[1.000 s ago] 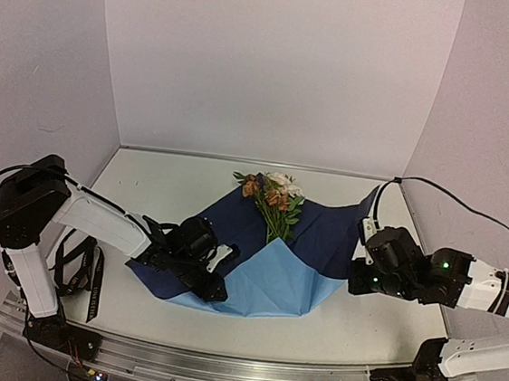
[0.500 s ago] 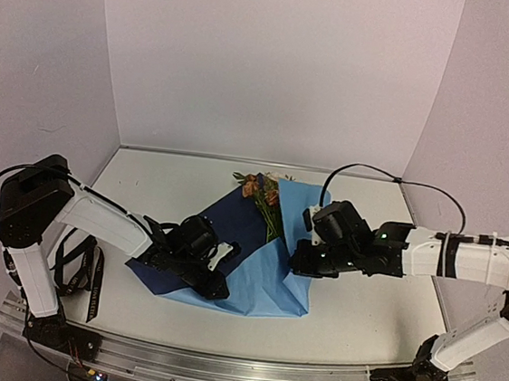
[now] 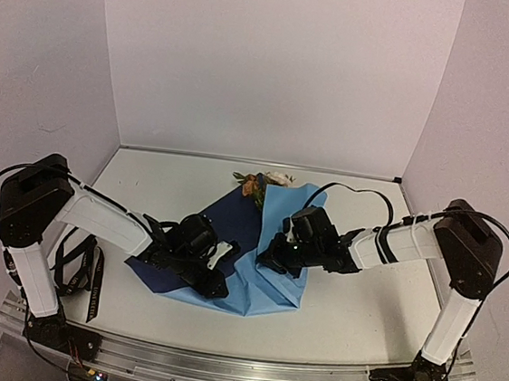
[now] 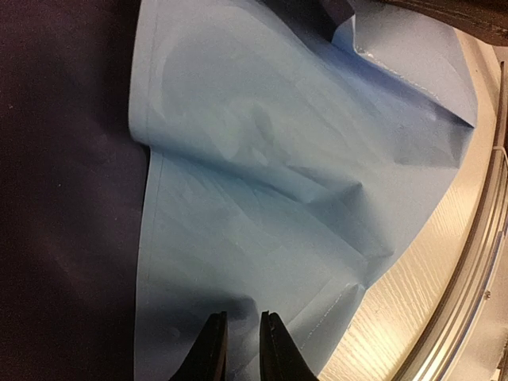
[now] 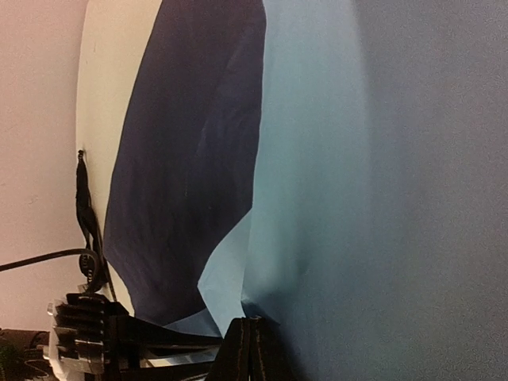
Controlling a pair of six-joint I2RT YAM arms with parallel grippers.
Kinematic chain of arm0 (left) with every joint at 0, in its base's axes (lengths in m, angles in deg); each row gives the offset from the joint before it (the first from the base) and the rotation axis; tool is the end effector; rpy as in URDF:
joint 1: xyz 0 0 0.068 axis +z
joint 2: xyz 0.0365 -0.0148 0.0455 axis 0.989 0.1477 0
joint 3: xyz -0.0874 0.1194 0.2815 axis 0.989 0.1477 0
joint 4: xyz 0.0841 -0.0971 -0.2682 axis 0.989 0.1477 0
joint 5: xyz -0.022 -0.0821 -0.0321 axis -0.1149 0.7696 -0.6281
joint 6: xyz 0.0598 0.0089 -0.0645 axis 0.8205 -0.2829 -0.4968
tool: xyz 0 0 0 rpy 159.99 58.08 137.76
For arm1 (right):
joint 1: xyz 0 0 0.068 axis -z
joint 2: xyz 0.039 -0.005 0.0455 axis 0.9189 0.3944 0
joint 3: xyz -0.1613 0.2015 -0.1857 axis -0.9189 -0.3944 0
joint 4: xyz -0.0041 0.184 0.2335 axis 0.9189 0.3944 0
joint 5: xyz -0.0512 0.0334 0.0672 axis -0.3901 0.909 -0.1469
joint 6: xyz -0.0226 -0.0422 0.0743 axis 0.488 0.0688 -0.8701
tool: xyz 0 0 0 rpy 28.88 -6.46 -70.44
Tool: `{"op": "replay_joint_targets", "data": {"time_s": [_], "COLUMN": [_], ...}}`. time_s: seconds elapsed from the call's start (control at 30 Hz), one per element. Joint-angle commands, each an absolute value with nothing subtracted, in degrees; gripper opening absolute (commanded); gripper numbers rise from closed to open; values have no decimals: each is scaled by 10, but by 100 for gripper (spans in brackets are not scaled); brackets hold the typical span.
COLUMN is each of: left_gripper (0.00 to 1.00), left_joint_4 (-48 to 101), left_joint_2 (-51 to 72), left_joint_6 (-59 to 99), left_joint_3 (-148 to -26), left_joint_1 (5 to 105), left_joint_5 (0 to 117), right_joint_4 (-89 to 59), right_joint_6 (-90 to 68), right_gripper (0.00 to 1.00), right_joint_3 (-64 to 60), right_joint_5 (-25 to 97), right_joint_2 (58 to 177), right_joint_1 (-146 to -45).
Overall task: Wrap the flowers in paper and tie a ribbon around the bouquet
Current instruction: Fold the one-fourth-folded wrapping paper at the center of the board.
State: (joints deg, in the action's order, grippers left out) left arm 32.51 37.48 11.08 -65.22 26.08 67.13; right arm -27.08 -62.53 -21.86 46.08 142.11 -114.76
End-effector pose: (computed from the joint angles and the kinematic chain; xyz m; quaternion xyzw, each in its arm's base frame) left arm 0.2037 -0.3356 0.1063 0.3245 0.8893 -0.2887 0.1429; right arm 0.2817 0.3484 0.1430 0.0140 0.8922 0.4269 0.1467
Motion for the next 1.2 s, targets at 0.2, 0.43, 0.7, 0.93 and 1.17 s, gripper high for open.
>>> {"op": "replay_joint_targets", "data": {"time_s": [0.2, 0.43, 0.7, 0.93, 1.17], "left_gripper": [14, 14, 13, 17, 31], "left_joint_4": [337, 343, 348, 360, 349], "left_joint_2": [398, 387, 386, 349, 261], "left_joint_6": [117, 114, 113, 106, 59], "left_joint_3": [-678, -677, -682, -684, -664], "left_joint_1": [272, 277, 278, 286, 329], "left_joint_5": [682, 681, 680, 675, 689], "right_joint_4": [-338, -241, -233, -233, -235], "right_joint_6": [-589, -504, -497, -495, -491], "right_gripper": [0, 0, 0, 0, 0], "right_joint_3": [-235, -254, -254, -237, -241], "right_joint_5": [500, 526, 523, 515, 501], "right_joint_2": [1356, 1334, 1385, 1417, 1417], "right_joint_1": [-1173, -1195, -1203, -1203, -1203]}}
